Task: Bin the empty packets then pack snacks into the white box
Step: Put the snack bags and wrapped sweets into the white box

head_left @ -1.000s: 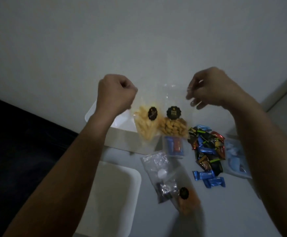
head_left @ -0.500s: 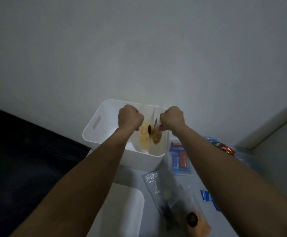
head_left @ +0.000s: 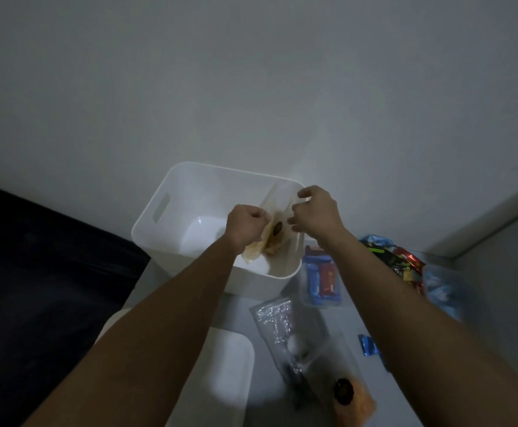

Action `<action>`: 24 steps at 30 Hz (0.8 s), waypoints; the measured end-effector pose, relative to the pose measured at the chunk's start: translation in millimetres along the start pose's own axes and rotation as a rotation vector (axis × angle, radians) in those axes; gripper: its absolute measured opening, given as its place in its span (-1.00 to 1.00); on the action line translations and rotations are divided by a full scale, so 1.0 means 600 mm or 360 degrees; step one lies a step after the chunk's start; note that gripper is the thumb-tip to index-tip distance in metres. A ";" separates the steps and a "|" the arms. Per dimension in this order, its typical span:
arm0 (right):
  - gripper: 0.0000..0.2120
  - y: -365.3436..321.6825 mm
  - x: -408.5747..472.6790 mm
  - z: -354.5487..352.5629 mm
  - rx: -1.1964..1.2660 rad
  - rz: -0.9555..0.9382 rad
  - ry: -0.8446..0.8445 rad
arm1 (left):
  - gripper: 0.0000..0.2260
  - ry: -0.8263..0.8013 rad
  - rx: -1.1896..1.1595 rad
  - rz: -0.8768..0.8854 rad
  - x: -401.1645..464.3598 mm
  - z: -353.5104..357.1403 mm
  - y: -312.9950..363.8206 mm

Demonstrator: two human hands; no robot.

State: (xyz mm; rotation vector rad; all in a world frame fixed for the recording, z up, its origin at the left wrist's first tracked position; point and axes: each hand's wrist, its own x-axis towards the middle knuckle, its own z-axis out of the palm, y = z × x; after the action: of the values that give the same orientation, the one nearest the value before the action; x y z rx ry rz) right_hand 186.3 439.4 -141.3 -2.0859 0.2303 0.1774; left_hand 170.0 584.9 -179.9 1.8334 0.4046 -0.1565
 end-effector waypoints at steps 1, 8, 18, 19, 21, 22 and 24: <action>-0.71 0.009 -0.004 -0.012 0.0058 -0.0043 0.0052 | -0.82 -0.0044 -0.0011 0.0004 -0.003 0.000 0.000; -0.89 0.088 -0.075 -0.093 -0.0435 -0.0144 -0.0213 | -0.54 0.0256 0.0277 0.0416 -0.061 -0.001 0.014; -0.45 0.231 -0.168 -0.055 -0.1671 -0.0223 -0.1215 | -0.62 0.0487 0.0319 0.1019 -0.271 0.091 -0.115; -0.47 0.240 -0.175 -0.058 -0.1659 -0.0242 -0.1174 | -0.65 0.0527 0.0391 0.0841 -0.279 0.102 -0.139; -0.57 0.245 -0.191 -0.071 -0.1688 -0.0334 -0.1115 | -0.90 0.0491 0.0489 0.0386 -0.279 0.117 -0.179; -0.63 0.244 -0.199 -0.079 -0.1707 -0.0384 -0.1100 | -0.85 0.0464 0.0461 0.0116 -0.273 0.119 -0.186; -0.72 0.237 -0.215 -0.096 -0.1733 -0.0453 -0.1095 | -0.65 0.0337 0.0155 -0.0379 -0.251 0.122 -0.197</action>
State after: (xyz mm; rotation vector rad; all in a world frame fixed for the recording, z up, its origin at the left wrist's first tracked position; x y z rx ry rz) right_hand 29.4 331.4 -203.5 -2.8971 -0.7365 0.9937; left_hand -4.7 515.2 -261.8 1.9002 0.7768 -0.1477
